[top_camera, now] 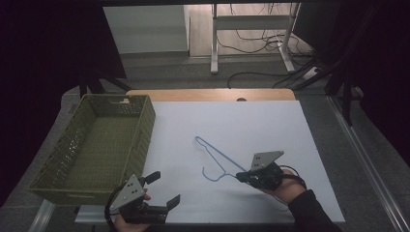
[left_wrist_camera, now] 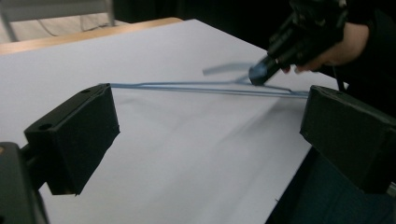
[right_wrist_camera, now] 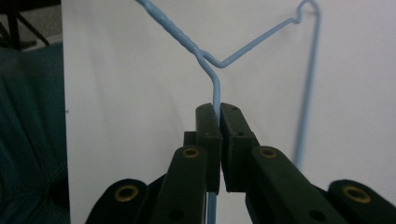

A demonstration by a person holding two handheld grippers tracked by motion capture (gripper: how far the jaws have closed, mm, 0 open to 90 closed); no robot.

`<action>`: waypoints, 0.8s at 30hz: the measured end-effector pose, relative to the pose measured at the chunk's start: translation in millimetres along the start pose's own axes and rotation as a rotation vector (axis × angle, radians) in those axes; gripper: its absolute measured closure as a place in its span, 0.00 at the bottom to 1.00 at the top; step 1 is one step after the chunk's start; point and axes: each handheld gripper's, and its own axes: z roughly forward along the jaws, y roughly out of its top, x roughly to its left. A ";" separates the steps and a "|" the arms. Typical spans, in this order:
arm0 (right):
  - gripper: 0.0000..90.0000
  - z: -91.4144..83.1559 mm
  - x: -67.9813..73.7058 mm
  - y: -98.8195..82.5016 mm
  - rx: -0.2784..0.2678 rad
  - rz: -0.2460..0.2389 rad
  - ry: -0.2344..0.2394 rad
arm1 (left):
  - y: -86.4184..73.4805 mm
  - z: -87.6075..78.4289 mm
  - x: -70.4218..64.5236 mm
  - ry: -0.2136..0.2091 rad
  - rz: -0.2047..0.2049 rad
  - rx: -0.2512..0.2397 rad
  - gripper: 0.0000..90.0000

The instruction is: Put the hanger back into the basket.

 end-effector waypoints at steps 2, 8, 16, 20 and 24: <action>0.97 -4.1 1.3 0.6 -0.025 -0.001 0.015 | -2.9 7.8 -1.8 -0.034 0.028 0.029 0.05; 1.00 -16.1 0.9 2.4 -0.116 0.001 0.052 | -3.3 22.8 -5.2 -0.079 0.087 0.077 0.05; 1.00 -12.3 7.0 -0.5 -0.069 -0.036 0.049 | 0.3 32.4 2.2 -0.105 0.074 0.074 0.06; 0.86 9.5 18.5 -9.2 0.037 -0.053 0.093 | -1.9 32.0 5.0 -0.107 0.062 0.074 0.06; 0.81 33.1 26.0 -14.8 0.137 -0.064 0.105 | -1.5 30.3 5.0 -0.107 0.064 0.063 0.06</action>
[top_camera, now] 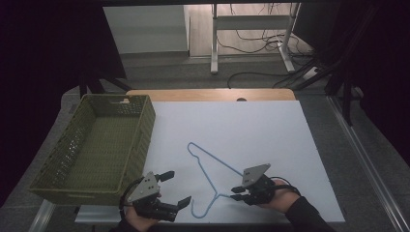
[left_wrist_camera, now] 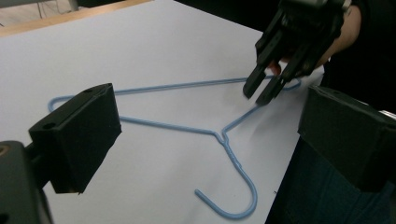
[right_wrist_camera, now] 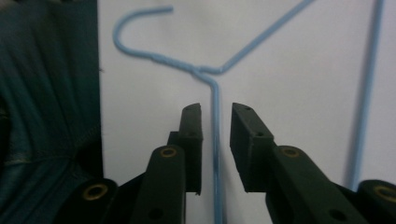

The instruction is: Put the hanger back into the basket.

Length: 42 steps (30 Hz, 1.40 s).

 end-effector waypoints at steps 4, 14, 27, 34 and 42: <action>0.83 16.9 -1.3 -3.0 0.077 -0.002 -0.049 | 0.4 -3.0 0.7 -0.005 -0.012 -0.015 0.06; 0.97 15.3 -0.3 -2.1 0.087 -0.019 -0.039 | -2.6 -0.7 1.5 -0.005 -0.006 0.012 0.06; 0.97 -38.5 -6.8 -0.6 -0.159 -0.003 0.103 | -14.1 16.2 1.4 0.000 0.131 0.117 0.13; 0.97 -40.8 -2.7 4.0 -0.178 -0.031 0.157 | -9.6 43.3 -6.8 0.024 0.296 0.139 0.23; 0.97 -42.9 3.4 8.9 -0.190 -0.057 0.201 | -3.7 65.3 3.8 0.010 0.467 0.130 0.42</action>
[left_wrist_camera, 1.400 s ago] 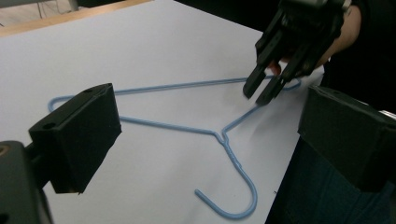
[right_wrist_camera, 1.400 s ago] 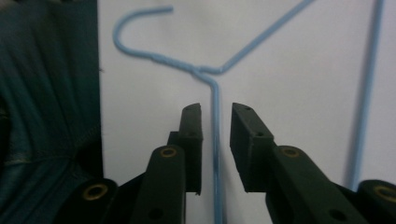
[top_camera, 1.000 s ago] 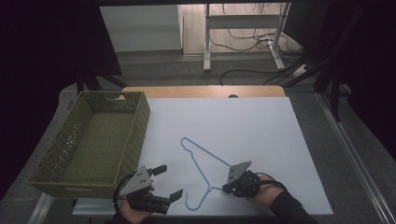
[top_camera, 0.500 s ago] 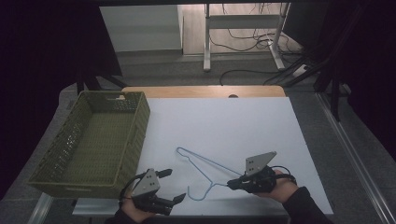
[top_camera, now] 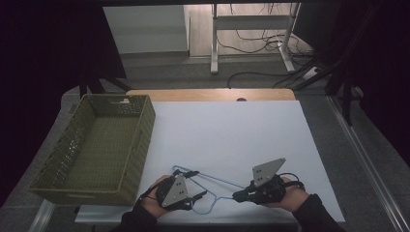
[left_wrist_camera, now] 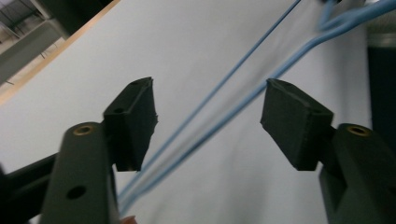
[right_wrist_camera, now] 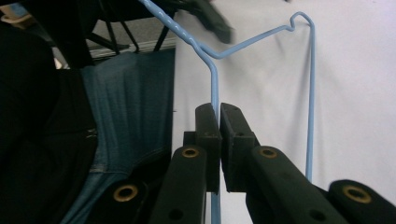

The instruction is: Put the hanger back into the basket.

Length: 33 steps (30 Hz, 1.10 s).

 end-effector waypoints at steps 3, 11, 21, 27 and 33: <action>0.97 -0.4 0.4 0.1 0.013 -0.009 -0.007 | 1.6 4.5 3.5 -0.024 0.043 0.012 0.46; 0.97 -1.6 -0.4 -0.7 0.001 -0.011 0.006 | 6.6 11.3 -3.5 -0.103 0.152 0.059 0.61; 0.96 -2.9 -1.6 -2.7 0.001 -0.012 0.006 | 8.7 14.3 -3.6 -0.117 0.227 0.086 0.83; 0.90 -16.0 -4.3 -6.4 -0.057 -0.004 -0.060 | 18.0 8.5 0.0 -0.128 0.256 0.058 0.91; 0.82 -36.0 -4.7 -11.4 -0.135 0.010 -0.152 | 24.8 7.7 2.2 -0.136 0.234 0.052 0.97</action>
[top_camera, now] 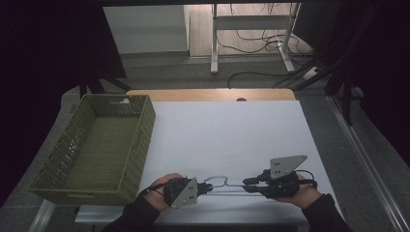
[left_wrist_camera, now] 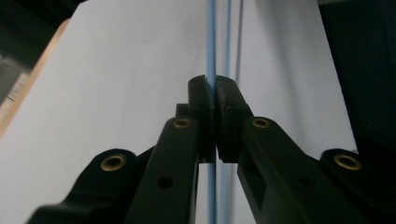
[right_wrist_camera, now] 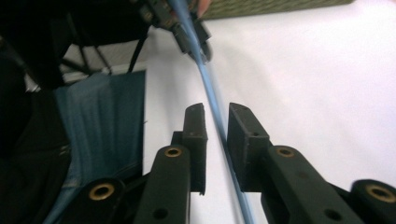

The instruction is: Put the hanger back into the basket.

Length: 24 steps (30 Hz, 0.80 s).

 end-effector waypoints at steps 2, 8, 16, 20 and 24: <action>0.76 -6.1 0.3 -0.5 -0.012 0.004 -0.046 | 0.1 0.8 -0.9 0.017 -0.003 0.023 0.97; 0.58 -26.2 3.1 0.2 -0.071 0.051 -0.166 | 2.6 -6.2 5.6 0.057 -0.100 -0.003 0.97; 0.24 -42.7 4.7 -7.1 -0.113 0.160 -0.322 | 12.3 -32.0 14.5 0.161 -0.192 -0.038 0.97; 0.08 -49.2 3.9 -12.6 -0.123 0.220 -0.426 | 17.5 -50.8 18.3 0.220 -0.226 -0.042 0.97; 0.00 -56.1 2.9 -20.0 -0.142 0.282 -0.523 | 21.0 -70.3 21.5 0.276 -0.250 -0.056 0.97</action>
